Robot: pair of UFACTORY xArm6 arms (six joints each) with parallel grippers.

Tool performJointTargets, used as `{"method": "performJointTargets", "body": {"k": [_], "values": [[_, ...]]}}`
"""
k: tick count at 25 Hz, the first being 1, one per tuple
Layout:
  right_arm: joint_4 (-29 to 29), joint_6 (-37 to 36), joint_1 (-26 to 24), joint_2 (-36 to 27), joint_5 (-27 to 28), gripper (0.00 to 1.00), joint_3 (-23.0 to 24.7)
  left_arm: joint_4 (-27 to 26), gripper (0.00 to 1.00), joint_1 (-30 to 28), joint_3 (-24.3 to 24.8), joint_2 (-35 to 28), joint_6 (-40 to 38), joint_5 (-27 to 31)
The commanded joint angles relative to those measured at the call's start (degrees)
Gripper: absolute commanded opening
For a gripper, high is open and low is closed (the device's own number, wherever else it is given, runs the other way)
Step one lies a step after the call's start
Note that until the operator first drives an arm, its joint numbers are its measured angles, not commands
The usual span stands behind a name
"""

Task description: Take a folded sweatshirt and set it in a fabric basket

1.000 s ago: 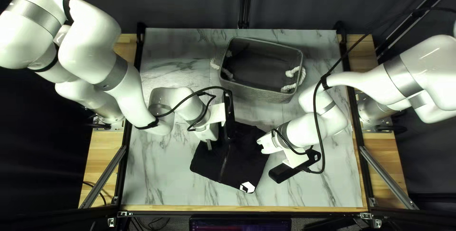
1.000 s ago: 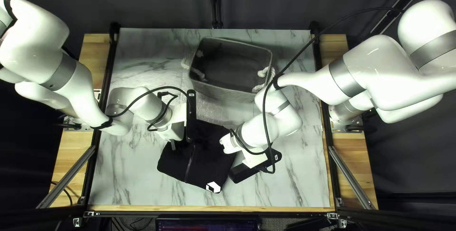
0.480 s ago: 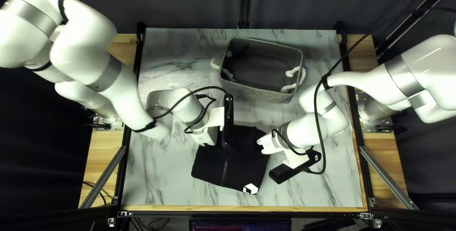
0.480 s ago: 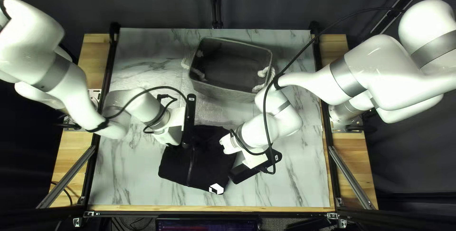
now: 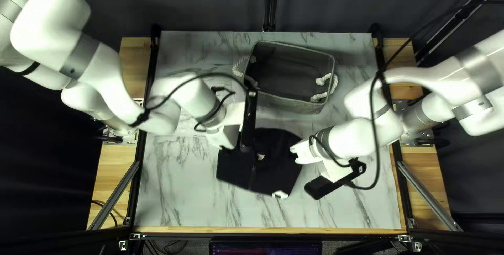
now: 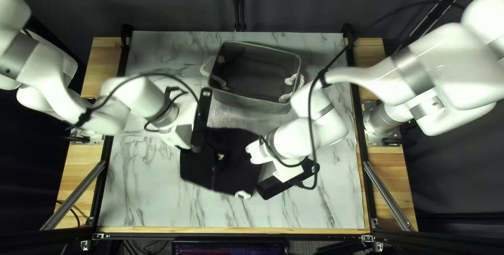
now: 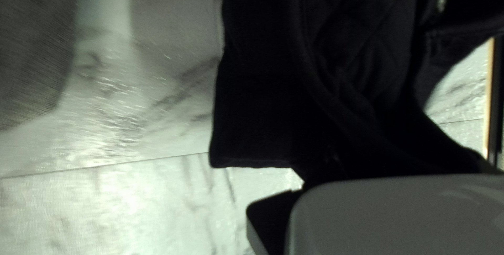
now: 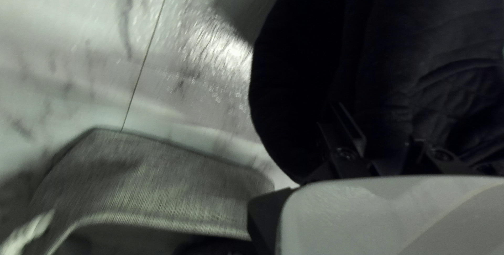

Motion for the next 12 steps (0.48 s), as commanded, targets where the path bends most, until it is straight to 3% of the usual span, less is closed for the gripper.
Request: {"method": "performJointTargets", "body": {"k": [1,7,12], "values": [[-1.07,-2.56,-2.18,-6.15,3.78,0.0,1.99,1.65,0.0,5.26,-8.59,-0.61,4.03,10.15],[-0.88,-6.51,-4.98,-13.86,10.16,0.0,2.81,0.91,0.0,11.09,-16.78,1.93,10.35,16.99],[-0.16,-12.81,-10.34,-19.21,15.36,0.0,1.58,-0.36,0.0,16.65,-24.35,6.56,16.44,21.79]]}}
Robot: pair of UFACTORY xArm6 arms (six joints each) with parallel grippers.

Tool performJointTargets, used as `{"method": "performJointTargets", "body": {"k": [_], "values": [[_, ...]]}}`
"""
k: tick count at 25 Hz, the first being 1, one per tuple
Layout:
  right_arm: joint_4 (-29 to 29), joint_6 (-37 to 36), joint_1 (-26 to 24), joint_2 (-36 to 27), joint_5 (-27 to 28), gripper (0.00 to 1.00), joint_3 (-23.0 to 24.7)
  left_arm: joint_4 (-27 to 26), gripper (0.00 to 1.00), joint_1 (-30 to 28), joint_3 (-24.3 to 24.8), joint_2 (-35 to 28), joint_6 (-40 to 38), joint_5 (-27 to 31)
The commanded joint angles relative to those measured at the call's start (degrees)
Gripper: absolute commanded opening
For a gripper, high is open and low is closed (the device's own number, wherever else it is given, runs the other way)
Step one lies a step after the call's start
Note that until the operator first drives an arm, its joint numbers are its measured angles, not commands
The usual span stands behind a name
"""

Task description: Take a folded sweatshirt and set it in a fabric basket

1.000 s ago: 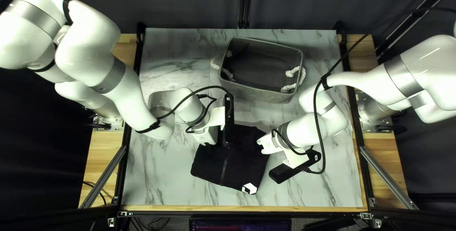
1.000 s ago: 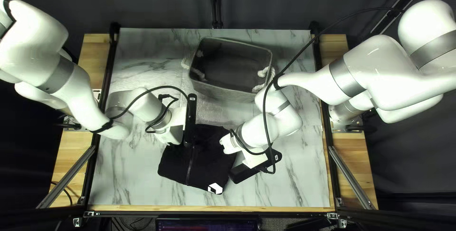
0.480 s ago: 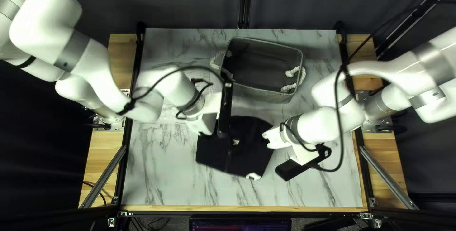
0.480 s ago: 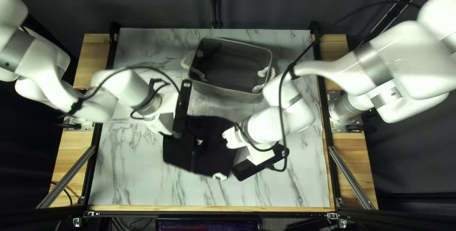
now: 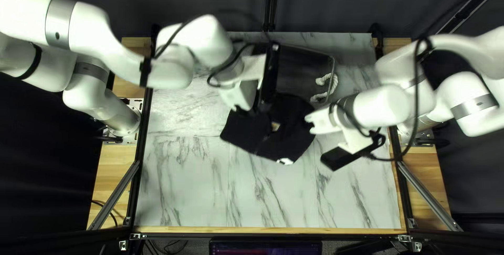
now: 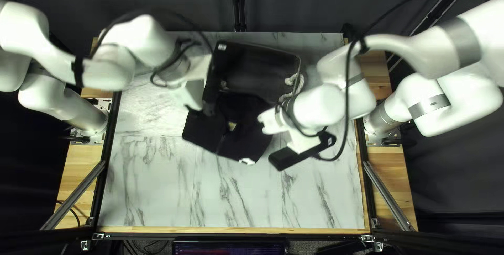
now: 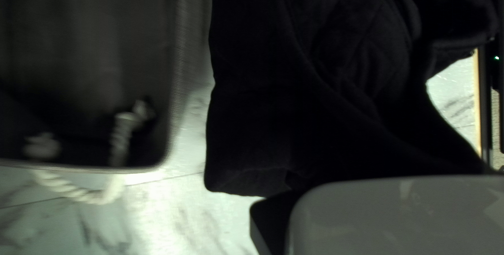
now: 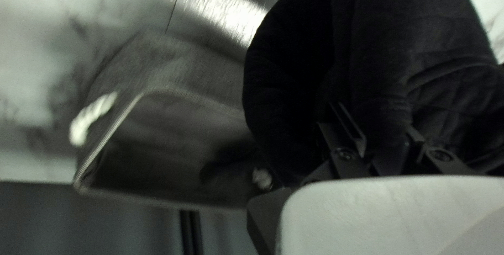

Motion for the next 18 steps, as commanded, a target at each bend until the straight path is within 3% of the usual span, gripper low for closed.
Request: {"method": "performJointTargets", "body": {"k": [1,11,14,18], "values": [[0.7,-5.41,-4.73,-4.14,3.22,0.0,-0.5,-1.37,0.0,4.63,-5.15,3.1,5.17,3.84],[3.82,-18.77,-17.64,-7.01,2.23,0.0,-1.24,-2.56,0.0,13.49,-16.71,9.8,13.34,11.42],[4.6,-21.71,-20.87,-8.89,0.7,0.0,0.83,-2.88,0.0,15.4,-20.27,12.87,15.38,12.67],[4.93,-22.92,-23.69,-10.78,-2.56,0.0,5.08,-3.56,0.0,17.04,-21.53,15.85,17.68,11.79]]}}
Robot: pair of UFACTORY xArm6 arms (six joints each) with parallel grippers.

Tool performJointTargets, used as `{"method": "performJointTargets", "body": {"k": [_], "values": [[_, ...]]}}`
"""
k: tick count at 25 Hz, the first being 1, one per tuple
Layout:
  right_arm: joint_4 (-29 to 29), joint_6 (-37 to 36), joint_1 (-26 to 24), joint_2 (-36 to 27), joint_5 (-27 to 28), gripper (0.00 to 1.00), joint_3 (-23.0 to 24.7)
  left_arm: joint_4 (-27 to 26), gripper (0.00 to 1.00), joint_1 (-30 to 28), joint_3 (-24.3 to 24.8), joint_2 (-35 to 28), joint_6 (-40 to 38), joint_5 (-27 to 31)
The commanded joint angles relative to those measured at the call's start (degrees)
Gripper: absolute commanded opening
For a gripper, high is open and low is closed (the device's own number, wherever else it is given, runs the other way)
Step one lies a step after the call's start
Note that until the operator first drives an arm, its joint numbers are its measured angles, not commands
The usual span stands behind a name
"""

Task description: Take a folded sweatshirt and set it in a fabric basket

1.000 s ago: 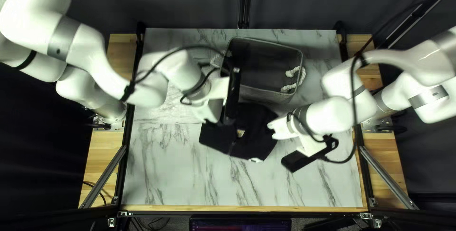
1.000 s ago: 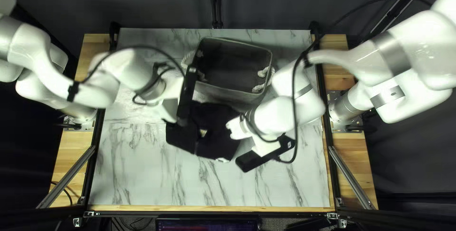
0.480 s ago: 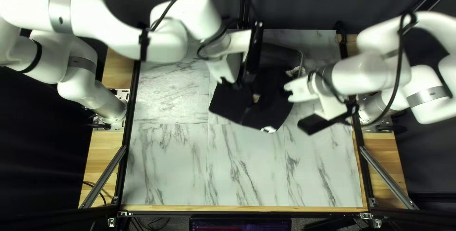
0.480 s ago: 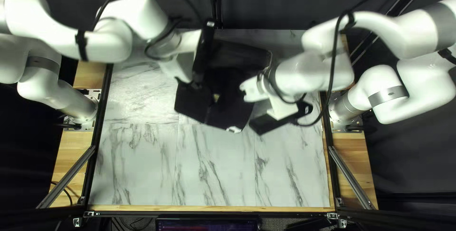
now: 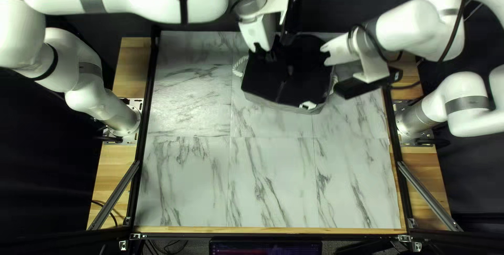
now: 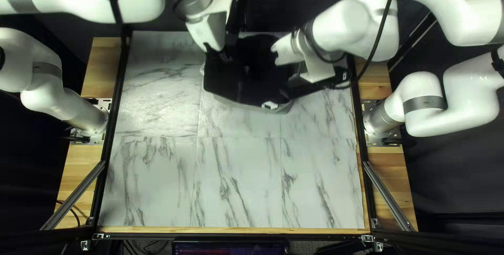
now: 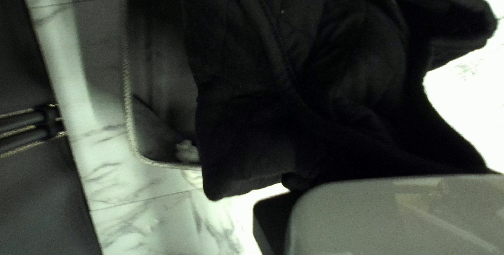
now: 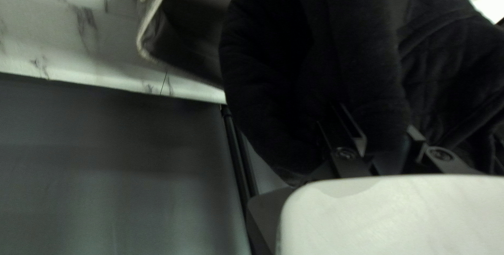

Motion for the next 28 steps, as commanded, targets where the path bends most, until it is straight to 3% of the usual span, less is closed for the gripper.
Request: {"method": "performJointTargets", "body": {"k": [1,6,11,15,22,28], "values": [[0.37,-1.26,-2.88,-2.0,-3.61,0.0,4.42,-0.91,0.0,1.61,-0.88,2.85,2.5,-1.11],[-0.18,-1.79,-5.81,-4.17,-7.71,0.0,9.51,-2.65,0.0,2.37,0.66,5.18,5.44,-4.93],[-0.32,-1.69,-6.75,-4.22,-9.57,0.0,11.24,-3.37,0.0,1.37,2.72,6.2,5.9,-8.25],[-1.54,1.29,-5.41,-1.81,-13.65,0.0,13.34,-4.55,0.0,-0.55,7.94,5.23,5.93,-12.35],[-2.37,7.08,-0.81,1.29,-16.12,0.0,13.89,-5.9,0.0,-2.3,15.67,0.89,5.67,-15.42],[0.52,9.47,1.63,6.76,-20.96,0.0,13.95,-6.92,0.0,-3.06,21.64,-2.72,6.04,-17.53]]}}
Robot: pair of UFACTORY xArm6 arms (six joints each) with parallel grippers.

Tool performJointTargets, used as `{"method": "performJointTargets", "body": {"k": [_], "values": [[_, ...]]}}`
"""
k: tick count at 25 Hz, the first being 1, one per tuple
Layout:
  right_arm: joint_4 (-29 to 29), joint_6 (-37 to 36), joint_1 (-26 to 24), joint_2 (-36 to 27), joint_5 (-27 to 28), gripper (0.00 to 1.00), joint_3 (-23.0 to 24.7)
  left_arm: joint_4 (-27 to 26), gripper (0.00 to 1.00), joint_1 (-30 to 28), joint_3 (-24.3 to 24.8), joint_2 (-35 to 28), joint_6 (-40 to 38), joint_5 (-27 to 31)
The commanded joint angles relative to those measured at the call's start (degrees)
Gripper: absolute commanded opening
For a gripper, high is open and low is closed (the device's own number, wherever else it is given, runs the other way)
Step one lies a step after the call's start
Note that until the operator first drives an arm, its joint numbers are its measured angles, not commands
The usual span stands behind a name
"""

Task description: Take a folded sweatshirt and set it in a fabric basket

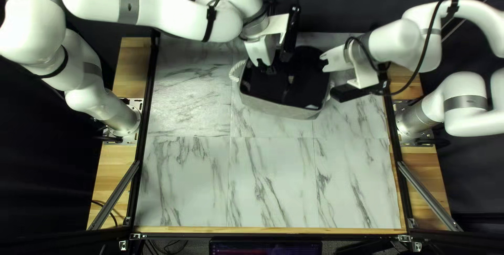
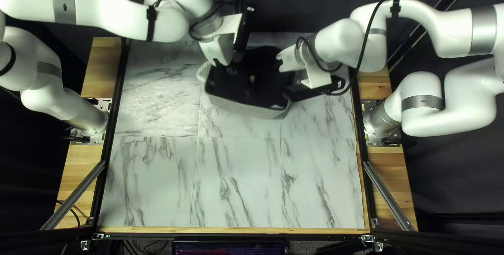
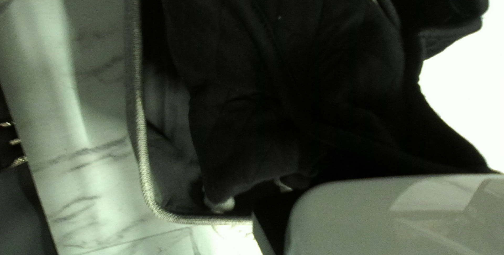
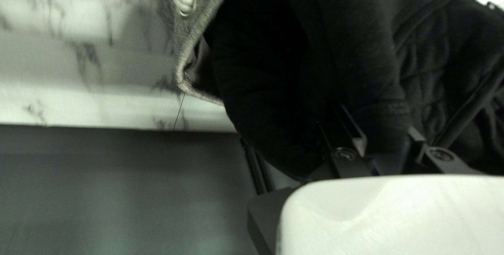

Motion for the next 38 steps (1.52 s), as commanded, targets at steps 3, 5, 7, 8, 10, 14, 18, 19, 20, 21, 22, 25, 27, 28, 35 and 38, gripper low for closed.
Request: {"method": "performJointTargets", "body": {"k": [3,5,7,8,10,14,18,19,20,21,22,25,27,28,35,38], "values": [[5.95,-1.32,0.67,5.25,-6.4,0.0,0.7,-2.04,0.0,-0.34,6.21,-2.86,1.44,-3.18],[8.48,-2.34,0.94,6.46,-7.94,0.0,0.82,-2.9,0.0,-0.07,7.39,-2.87,2.26,-3.92],[10.38,-2.92,1.33,7.14,-9.47,0.0,1.6,-3.76,0.0,0.09,7.98,-2.43,3.06,-4.52],[11.42,-3.45,1.44,7.7,-10.46,0.0,2.02,-4.18,0.0,0.09,8.26,-2.16,3.41,-4.88],[13.85,-5.23,1.38,9.3,-12.3,0.0,2.46,-5.07,0.0,-0.1,9.01,-1.69,3.97,-5.85],[19.18,-9.83,0.85,12.01,-15.39,0.0,3.27,-6.97,0.0,-0.51,9.92,0.14,5.14,-7.9],[25.71,-15.19,1.09,14.3,-18.92,0.0,5.09,-8.38,0.0,-1.26,9.87,2.83,5.78,-9.51],[26.62,-15.93,1.17,14.52,-19.08,0.0,5.13,-8.52,0.0,-1.32,9.81,3.13,5.83,-9.61],[28.91,-17.87,1.29,15.43,-20.13,0.0,5.58,-8.99,0.0,-1.72,9.51,4.43,5.98,-10.26],[29.85,-18.66,1.29,15.71,-20.35,0.0,5.67,-9.07,0.0,-1.91,9.32,5.01,5.88,-10.49],[31.72,-20.43,1.04,16.13,-20.7,0.0,5.93,-8.99,0.0,-2.14,8.66,6.25,5.56,-10.75],[35.6,-24.44,-0.15,16.11,-21.52,0.0,7.25,-8.25,0.0,-1.8,6.47,8.87,4.98,-10.51],[36.7,-25.83,-1.22,15.71,-21.16,0.0,7.62,-7.34,0.0,-1.16,5.19,9.75,4.5,-9.85],[36.92,-26.29,-1.82,15.4,-20.86,0.0,7.78,-6.82,0.0,-0.81,4.61,9.97,4.21,-9.47],[37.64,-27.98,-4.7,12.06,-19.78,0.0,10.07,-4.75,0.25,0.54,3.34,10.53,2.91,-8.93],[36.56,-26.77,-5.07,11.2,-19.38,0.07,10.41,-5.39,1.0,0.09,4.67,9.9,2.72,-10.13]]}}
